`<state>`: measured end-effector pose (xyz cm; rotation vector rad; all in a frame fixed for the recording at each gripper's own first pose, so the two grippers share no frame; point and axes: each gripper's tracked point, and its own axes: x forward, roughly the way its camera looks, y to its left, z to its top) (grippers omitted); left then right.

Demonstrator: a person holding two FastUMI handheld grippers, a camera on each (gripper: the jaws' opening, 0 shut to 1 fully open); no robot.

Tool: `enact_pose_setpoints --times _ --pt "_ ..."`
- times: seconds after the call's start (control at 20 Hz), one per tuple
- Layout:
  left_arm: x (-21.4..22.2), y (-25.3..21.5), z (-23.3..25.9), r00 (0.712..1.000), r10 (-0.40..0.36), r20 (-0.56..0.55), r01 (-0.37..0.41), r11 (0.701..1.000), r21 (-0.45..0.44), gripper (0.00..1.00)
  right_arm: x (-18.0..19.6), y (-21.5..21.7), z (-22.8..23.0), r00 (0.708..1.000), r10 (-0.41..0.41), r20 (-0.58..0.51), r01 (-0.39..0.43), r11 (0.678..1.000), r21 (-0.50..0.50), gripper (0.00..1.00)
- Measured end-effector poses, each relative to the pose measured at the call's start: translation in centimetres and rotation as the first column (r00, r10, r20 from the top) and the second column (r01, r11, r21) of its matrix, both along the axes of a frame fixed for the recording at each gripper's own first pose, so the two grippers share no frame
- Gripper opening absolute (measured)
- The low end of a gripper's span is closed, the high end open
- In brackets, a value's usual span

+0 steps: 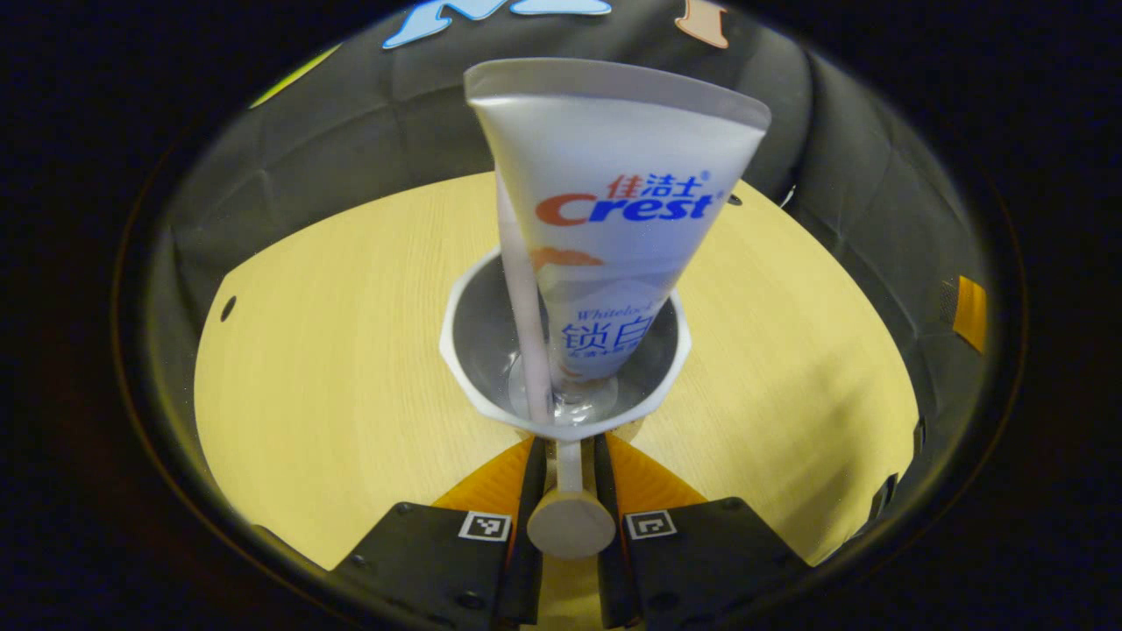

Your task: Put the toothbrush and toothpaste on the desktop into the cup, then pick up the cup and place it on the coaster on the desktop.

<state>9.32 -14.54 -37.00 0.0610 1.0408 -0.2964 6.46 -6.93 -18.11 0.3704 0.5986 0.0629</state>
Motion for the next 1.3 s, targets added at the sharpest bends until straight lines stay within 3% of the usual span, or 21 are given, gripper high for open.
enact_pose_setpoints --times 0.3,0.35,0.4,0.45,0.6,0.7,0.75,0.8,0.9,1.05,1.1,1.15,1.2,1.25,1.3 --pt "0.3 -0.5 -0.3 1.000 0.013 -0.001 -0.013 1.000 0.023 0.34 0.0 -0.4 -0.2 1.000 0.021 -0.001 -0.021 1.000 0.009 0.78" --pt "0.3 -0.4 -0.2 1.000 0.023 0.003 -0.023 0.999 0.028 0.42 0.0 -0.3 -0.1 1.000 0.027 -0.001 -0.027 1.000 0.011 0.78" --pt "0.2 -0.3 0.1 0.999 0.030 0.011 -0.030 0.999 0.025 0.31 0.0 -0.2 0.0 0.999 0.032 0.001 -0.032 0.999 0.009 0.78" --pt "0.1 -0.4 0.5 0.999 0.038 0.017 -0.038 0.999 0.012 0.43 0.1 -0.1 0.1 0.999 0.039 0.006 -0.039 0.999 0.004 0.78" --pt "-0.4 -0.3 2.4 0.996 0.068 0.055 -0.066 0.997 -0.036 0.60 0.0 0.5 0.6 0.998 0.066 0.023 -0.065 0.998 -0.018 0.78" --pt "-0.7 0.0 4.6 0.991 0.093 0.101 -0.086 0.994 -0.070 0.80 -0.1 1.2 1.4 0.995 0.088 0.046 -0.087 0.996 -0.023 0.78" --pt "-0.7 0.2 5.8 0.985 0.108 0.132 -0.098 0.992 -0.083 0.67 0.1 1.6 1.9 0.993 0.099 0.060 -0.097 0.995 -0.027 0.78" --pt "-1.0 0.5 7.0 0.979 0.121 0.165 -0.106 0.989 -0.099 0.67 -0.1 2.0 2.4 0.991 0.110 0.074 -0.108 0.994 -0.033 0.78" --pt "-1.3 1.9 9.8 0.956 0.162 0.243 -0.137 0.984 -0.118 0.87 -0.1 2.7 3.4 0.985 0.133 0.109 -0.128 0.990 -0.053 0.78" --pt "-2.4 4.4 14.2 0.900 0.225 0.373 -0.176 0.971 -0.160 0.85 -0.6 3.6 5.3 0.970 0.163 0.182 -0.147 0.984 -0.100 0.78" --pt "-2.7 5.3 16.0 0.874 0.246 0.420 -0.192 0.967 -0.167 1.00 -0.7 3.9 6.2 0.962 0.170 0.213 -0.149 0.982 -0.114 0.78" --pt "-2.9 6.1 17.5 0.847 0.260 0.464 -0.200 0.964 -0.176 0.92 -1.0 4.3 7.1 0.953 0.179 0.243 -0.152 0.980 -0.125 0.78" --pt "-3.7 6.8 19.3 0.819 0.272 0.505 -0.208 0.961 -0.182 0.93 -1.4 4.7 8.1 0.944 0.186 0.274 -0.154 0.979 -0.137 0.78" --pt "-4.3 7.4 21.0 0.793 0.277 0.543 -0.209 0.960 -0.186 0.99 -1.7 5.0 9.2 0.933 0.193 0.304 -0.154 0.977 -0.150 0.78" --pt "-4.8 7.8 22.0 0.772 0.280 0.571 -0.207 0.960 -0.190 0.92 -2.1 5.3 9.9 0.922 0.199 0.332 -0.150 0.974 -0.169 0.78"
